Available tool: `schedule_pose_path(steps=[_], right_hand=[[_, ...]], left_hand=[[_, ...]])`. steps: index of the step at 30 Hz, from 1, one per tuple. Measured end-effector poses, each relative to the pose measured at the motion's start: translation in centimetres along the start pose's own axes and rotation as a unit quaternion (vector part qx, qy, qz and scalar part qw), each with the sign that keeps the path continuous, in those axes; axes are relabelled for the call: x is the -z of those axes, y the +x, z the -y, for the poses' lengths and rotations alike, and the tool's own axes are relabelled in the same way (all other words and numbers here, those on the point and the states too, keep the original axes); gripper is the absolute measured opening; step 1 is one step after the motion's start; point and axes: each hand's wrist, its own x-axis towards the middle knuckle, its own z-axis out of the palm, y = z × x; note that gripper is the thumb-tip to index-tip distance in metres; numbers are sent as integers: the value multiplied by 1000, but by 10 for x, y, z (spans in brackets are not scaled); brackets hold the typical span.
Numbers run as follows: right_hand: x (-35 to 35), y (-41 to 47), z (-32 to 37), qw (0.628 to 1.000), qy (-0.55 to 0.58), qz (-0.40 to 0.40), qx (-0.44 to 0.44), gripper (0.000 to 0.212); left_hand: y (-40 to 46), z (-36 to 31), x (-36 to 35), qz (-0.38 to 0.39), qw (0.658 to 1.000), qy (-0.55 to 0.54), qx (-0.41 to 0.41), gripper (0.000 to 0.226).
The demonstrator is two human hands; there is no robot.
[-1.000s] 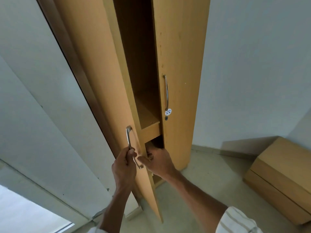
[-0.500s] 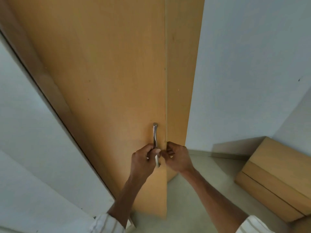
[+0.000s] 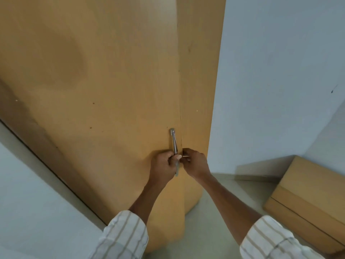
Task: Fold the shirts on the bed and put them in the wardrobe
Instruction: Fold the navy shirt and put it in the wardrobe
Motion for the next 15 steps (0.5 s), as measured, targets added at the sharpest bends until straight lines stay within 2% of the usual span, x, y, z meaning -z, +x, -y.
schedule_pose_path(steps=[3, 6, 11, 15], right_hand=[[2, 20, 2, 999, 14, -17, -23, 36], [5, 41, 4, 999, 15, -22, -19, 46], [4, 76, 18, 999, 26, -12, 37, 48], [1, 95, 19, 998, -17, -28, 59, 41]], left_hand=[[18, 3, 0, -13, 1000, 5, 2, 29], [34, 9, -1, -29, 999, 11, 10, 34], [55, 17, 0, -46, 998, 43, 32, 40], [64, 19, 1, -52, 996, 31, 62, 39]])
